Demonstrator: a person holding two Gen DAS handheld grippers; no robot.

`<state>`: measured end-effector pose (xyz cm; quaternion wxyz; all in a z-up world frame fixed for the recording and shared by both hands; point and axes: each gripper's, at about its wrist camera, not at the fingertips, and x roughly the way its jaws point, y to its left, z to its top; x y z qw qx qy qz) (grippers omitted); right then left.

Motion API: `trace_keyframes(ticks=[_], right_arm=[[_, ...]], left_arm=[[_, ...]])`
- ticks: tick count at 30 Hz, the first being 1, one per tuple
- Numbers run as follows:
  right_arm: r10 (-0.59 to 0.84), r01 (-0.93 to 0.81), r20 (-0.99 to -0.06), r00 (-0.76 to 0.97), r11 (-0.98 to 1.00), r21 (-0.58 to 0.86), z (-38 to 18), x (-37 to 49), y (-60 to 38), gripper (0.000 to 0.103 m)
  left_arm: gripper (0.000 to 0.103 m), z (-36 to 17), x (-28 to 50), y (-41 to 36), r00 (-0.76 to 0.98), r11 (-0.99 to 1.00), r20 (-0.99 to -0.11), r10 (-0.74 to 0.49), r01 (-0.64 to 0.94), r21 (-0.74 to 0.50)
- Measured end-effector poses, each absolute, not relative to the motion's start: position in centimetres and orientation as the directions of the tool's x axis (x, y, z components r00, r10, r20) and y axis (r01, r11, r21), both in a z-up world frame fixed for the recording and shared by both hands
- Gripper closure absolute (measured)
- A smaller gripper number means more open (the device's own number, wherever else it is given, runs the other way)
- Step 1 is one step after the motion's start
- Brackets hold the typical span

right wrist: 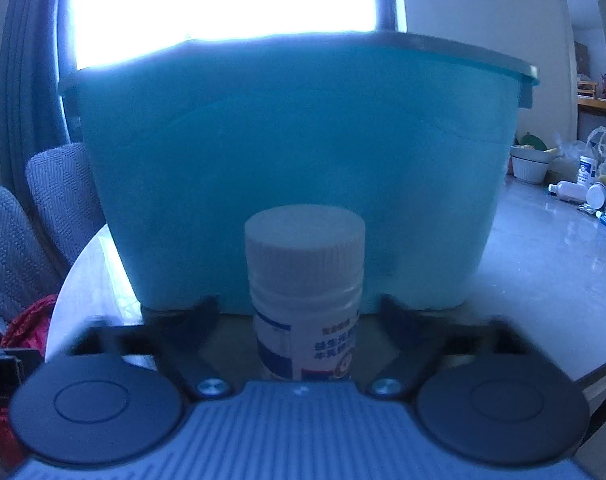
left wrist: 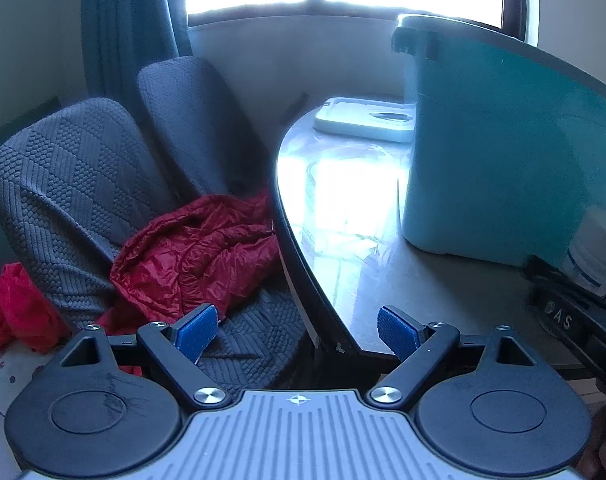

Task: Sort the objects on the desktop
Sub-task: 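Close the right gripper around the white pill bottle, then lift the white pill bottle with the right gripper over the bin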

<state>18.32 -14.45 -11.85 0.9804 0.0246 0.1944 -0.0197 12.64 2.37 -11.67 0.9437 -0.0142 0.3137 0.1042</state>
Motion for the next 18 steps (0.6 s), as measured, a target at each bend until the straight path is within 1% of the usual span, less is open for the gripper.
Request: trace_keyframes(ticks=[4,18], right_arm=[[-0.003,0.022,-0.385,0.923,0.999,0.044,-11.9,18.6,-14.6,0.055],[-0.01,0.026,-0.384,0.923,0.999,0.038,-12.1,17.4,-15.3,0.055]], left_arm=[[0.014,-11.6,12.9,2.5,0.78,0.977,-0.596,0.189,-0.209,0.037],[0.014,-11.3,12.7,2.4,0.78,0.978,-0.597,0.186,-0.206,0.035]])
